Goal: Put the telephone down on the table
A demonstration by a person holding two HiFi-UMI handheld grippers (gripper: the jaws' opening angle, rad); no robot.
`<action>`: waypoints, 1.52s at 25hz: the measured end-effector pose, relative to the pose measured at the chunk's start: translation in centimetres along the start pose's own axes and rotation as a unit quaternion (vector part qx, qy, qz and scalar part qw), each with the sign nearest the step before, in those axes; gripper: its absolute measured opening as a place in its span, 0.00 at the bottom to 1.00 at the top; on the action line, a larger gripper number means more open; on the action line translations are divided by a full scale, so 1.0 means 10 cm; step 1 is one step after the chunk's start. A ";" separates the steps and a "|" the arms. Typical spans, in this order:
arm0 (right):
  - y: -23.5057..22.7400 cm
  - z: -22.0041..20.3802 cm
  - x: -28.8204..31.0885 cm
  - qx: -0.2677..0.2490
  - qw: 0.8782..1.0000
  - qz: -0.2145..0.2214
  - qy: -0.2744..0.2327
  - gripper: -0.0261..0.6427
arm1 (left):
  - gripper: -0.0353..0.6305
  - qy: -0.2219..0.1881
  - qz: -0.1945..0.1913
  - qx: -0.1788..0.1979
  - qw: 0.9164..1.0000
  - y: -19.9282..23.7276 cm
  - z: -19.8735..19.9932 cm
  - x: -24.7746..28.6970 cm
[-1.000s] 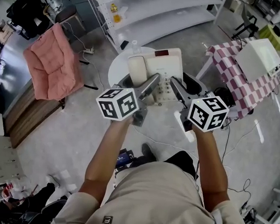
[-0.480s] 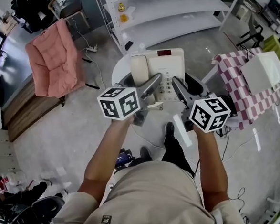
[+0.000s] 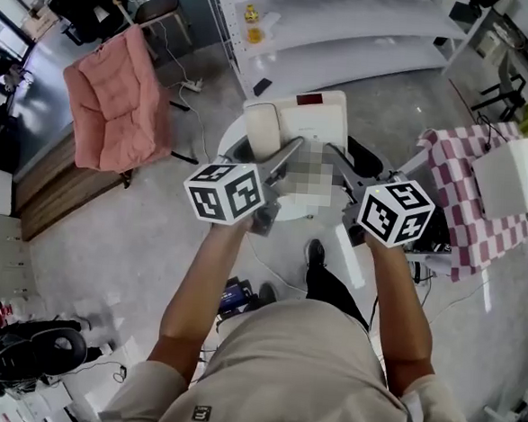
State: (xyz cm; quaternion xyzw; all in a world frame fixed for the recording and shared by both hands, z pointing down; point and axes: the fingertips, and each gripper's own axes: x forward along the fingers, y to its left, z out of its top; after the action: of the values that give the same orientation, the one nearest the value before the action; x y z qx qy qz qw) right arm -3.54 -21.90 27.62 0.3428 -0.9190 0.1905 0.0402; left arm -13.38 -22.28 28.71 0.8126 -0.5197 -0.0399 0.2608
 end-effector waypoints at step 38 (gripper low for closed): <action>-2.03 -1.04 0.82 0.116 0.989 -0.034 0.081 0.28 | 0.62 0.137 0.026 -0.051 0.989 0.81 -1.15 1.98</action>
State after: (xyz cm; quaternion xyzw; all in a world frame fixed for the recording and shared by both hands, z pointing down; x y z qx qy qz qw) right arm 2.74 -37.07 45.43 0.3598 -0.8720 0.3219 0.0807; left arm -7.15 -37.67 46.48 0.7826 -0.4971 0.0521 0.3711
